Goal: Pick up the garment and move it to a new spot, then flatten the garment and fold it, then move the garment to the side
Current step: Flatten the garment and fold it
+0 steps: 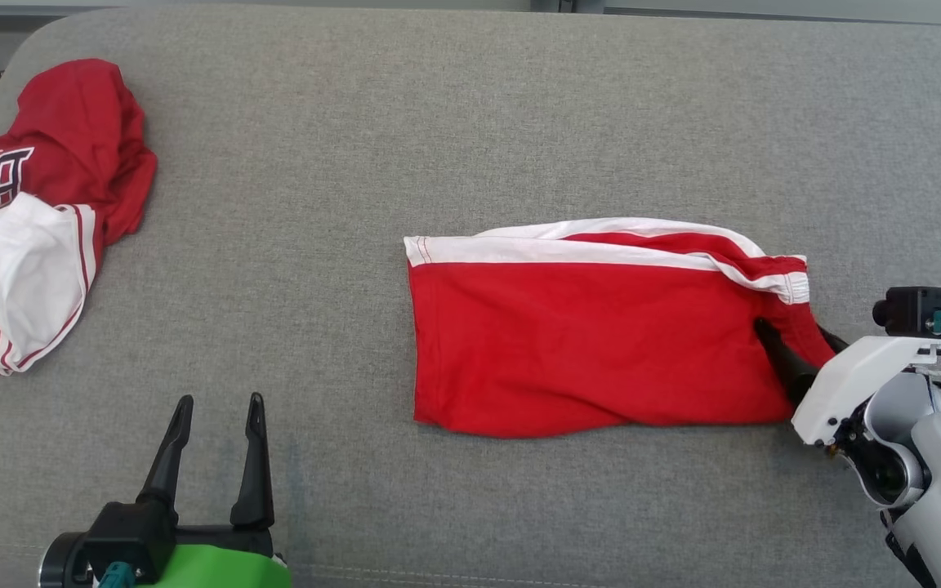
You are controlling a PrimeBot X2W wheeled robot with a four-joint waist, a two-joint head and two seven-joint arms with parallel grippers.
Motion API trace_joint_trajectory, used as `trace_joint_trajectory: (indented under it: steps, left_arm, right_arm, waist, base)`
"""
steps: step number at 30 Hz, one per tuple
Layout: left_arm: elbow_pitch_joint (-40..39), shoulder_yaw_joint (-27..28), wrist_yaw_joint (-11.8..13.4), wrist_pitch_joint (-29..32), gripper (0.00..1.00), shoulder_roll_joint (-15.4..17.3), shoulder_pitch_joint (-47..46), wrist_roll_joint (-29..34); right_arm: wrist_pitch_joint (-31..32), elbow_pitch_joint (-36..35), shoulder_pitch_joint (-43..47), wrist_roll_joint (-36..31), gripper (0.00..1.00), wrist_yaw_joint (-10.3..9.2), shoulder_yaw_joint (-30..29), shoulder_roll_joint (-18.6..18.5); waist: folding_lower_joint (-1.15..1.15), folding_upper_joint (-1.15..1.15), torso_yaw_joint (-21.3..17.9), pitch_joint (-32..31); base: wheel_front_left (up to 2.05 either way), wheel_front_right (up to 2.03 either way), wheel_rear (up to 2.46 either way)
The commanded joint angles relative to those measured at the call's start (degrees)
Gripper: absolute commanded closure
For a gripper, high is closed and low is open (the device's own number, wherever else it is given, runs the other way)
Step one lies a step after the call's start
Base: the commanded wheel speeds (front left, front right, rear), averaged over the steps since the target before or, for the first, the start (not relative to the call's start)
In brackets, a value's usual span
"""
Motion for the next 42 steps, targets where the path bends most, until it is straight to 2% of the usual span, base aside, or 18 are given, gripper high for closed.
trace_joint_trajectory:
  steps: [1, 2, 3, 9, 12, 15, 18, 22, 24, 26, 29, 31, 34, 38, 39, 42]
  left_arm:
    - [0.05, 0.47, -0.52, 0.0, 0.0, -0.27, 0.39, 0.54]
    - [0.11, 0.85, -0.81, 0.0, 0.0, -0.46, 0.39, 0.72]
    - [0.13, 1.22, -0.99, 0.0, 0.0, -0.67, 0.41, 0.93]
    - [0.88, 2.12, -2.54, 0.0, 0.0, -1.51, 0.72, 1.54]
    - [1.74, 2.31, -3.18, 0.0, 0.0, -1.59, 0.28, 1.47]
    - [2.1, 2.41, -3.58, 0.0, 0.0, -1.81, 0.26, 1.43]
    - [2.68, 2.78, -3.84, -0.01, 0.0, -1.85, 0.82, 2.05]
    - [2.97, 3.62, -3.86, -0.01, 0.0, -2.02, 1.34, 2.41]
    - [2.99, 3.97, -3.84, -0.01, 0.0, -2.07, 1.4, 2.38]
    - [3.03, 4.42, -3.62, -0.01, 0.0, -2.12, 1.71, 2.28]
    - [4.29, 4.15, -3.35, -0.01, 0.0, -2.18, 1.88, 2.86]
    - [4.97, 4.13, -2.79, -0.01, 0.0, -2.15, 0.9, 3.14]
    - [5.69, 3.33, -2.6, -0.01, 0.0, -2.18, -0.93, 3.51]
    - [6.79, 1.39, -2.9, -0.01, 0.0, -2.19, -2.28, 4.35]
    - [6.79, 1.39, -2.9, -0.01, 0.0, -2.19, -2.28, 4.35]
    - [7.57, 0.56, -3.01, -0.01, 0.0, -2.17, -2.73, 5.03]
  right_arm:
    - [2.0, 0.26, 0.82, 2.8, 0.22, 0.06, 1.9, 0.67]
    - [2.45, -0.25, 0.56, 5.1, 0.78, 0.06, 2.21, 0.02]
    - [2.82, -1.11, 0.37, 7.37, 1.0, 0.06, 2.64, -0.56]
    - [5.61, -3.84, 1.57, 19.37, 1.0, -0.01, 0.25, -6.83]
    - [8.86, -2.62, 3.36, 23.01, 1.0, -0.01, -2.59, -12.56]
    - [10.6, -0.16, 4.61, 23.24, 1.0, -0.01, -6.48, -19.31]
    - [12.39, 0.31, 5.44, 23.41, 1.0, 0.04, -9.44, -24.01]
    - [16.17, -6.33, 5.99, 23.23, 1.0, 0.04, -9.86, -27.4]
    - [17.61, -12.21, 6.93, 23.01, 1.0, 0.03, -9.07, -26.82]
    - [18.43, -18.58, 7.26, 22.37, 1.0, 0.03, -8.29, -24.63]
    - [20.19, -25.99, 7.24, 20.21, 1.0, 0.03, -6.68, -19.58]
    - [21.21, -28.26, 6.31, 17.26, 1.0, 0.03, -5.48, -15.21]
    - [22.63, -27.9, 4.05, 10.46, 1.0, 0.03, -3.45, -7.26]
    - [21.03, -22.55, 0.76, 1.87, 1.0, 0.04, -3.3, 3.66]
    - [21.03, -22.55, 0.76, 1.87, 1.0, 0.04, -3.3, 3.66]
    - [19.1, -18.49, -1.57, -2.83, 1.0, 0.04, -4.2, 10.62]
  waist:
    - [0.0, 0.0, 0.0, -0.04]
    - [0.0, 0.0, -0.06, -0.07]
    - [0.0, 0.0, -0.23, -0.15]
    - [0.0, 0.0, -1.63, -0.75]
    - [0.0, 0.0, -1.79, -1.12]
    - [0.0, 0.0, -1.99, -1.25]
    - [0.0, 0.0, -2.56, -1.04]
    - [0.0, 0.0, -3.44, -1.02]
    - [0.0, 0.0, -3.89, -1.01]
    - [0.0, 0.0, -4.8, -0.82]
    - [0.0, 0.0, -6.05, -0.47]
    - [0.0, 0.0, -6.69, -0.19]
    - [0.0, 0.0, -7.61, 0.71]
    - [0.0, 0.0, -7.84, 1.1]
    - [0.0, 0.0, -7.84, 1.1]
    - [0.0, 0.0, -7.83, 1.26]
  base:
    - [0.0, 0.0, 0.0]
    - [0.0, 0.0, 0.0]
    - [0.0, 0.0, 0.0]
    - [0.0, 0.0, 0.0]
    - [0.0, 0.0, 0.0]
    - [0.0, 0.0, 0.0]
    - [0.0, 0.0, 0.0]
    - [0.0, 0.0, 0.0]
    - [0.0, 0.0, 0.0]
    - [0.0, 0.0, 0.0]
    - [0.0, 0.0, 0.0]
    - [0.0, 0.0, 0.0]
    - [0.0, 0.0, 0.0]
    - [0.0, 0.0, 0.0]
    - [0.0, 0.0, 0.0]
    - [0.0, 0.0, 0.0]
